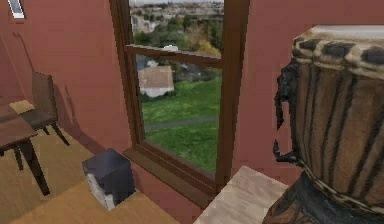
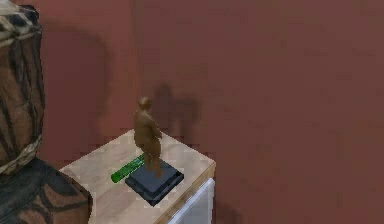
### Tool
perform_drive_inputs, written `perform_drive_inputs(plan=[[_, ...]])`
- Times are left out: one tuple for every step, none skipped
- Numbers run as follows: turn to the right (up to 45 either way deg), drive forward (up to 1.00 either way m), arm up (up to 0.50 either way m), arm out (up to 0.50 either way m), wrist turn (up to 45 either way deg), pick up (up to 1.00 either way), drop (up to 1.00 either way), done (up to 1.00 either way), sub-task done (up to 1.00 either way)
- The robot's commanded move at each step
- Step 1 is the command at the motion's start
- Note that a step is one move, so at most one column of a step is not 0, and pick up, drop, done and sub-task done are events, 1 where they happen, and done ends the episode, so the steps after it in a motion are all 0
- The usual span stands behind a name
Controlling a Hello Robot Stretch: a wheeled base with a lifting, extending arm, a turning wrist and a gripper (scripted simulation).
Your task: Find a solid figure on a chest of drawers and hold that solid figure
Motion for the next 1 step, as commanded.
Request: perform_drive_inputs(plan=[[0.0, 0.0, 0.38, 0.0, 0.0, 0.0, 0.0, 0.0, 0.0]])
